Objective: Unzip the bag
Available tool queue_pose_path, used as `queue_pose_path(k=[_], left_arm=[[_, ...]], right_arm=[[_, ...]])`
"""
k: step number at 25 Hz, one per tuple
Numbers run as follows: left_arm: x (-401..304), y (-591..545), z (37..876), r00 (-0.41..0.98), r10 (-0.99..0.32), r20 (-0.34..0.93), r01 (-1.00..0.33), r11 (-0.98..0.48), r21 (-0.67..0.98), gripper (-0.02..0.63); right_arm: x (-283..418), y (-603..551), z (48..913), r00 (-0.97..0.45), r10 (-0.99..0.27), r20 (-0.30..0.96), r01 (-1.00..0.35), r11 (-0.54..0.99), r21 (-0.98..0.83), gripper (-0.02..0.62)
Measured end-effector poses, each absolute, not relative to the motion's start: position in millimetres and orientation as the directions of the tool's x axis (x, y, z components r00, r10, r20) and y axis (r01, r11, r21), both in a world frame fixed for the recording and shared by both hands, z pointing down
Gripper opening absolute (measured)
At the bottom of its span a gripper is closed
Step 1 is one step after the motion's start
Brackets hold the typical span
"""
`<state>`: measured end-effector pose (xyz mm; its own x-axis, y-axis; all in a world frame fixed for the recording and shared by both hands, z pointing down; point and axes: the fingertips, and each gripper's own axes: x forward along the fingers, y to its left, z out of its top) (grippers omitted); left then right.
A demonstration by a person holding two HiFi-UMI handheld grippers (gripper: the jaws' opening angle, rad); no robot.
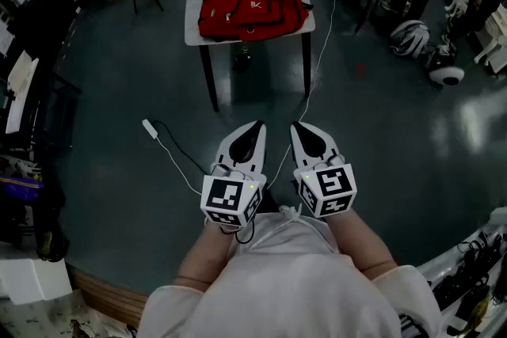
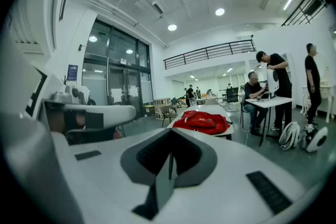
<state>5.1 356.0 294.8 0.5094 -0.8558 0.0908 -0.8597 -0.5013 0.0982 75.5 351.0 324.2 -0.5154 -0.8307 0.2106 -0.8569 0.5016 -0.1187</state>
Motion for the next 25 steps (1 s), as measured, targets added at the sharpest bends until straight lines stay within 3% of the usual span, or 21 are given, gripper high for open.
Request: queue_pose_path(k=[25], left_arm=[[-3,328,335,0.447,-0.882,0.146,-0.893,-0.431,0.131,0.020]], right_arm=[[81,316,360,-0.519,-0.814,0.259,-0.855,0.496,-0.154,0.028]])
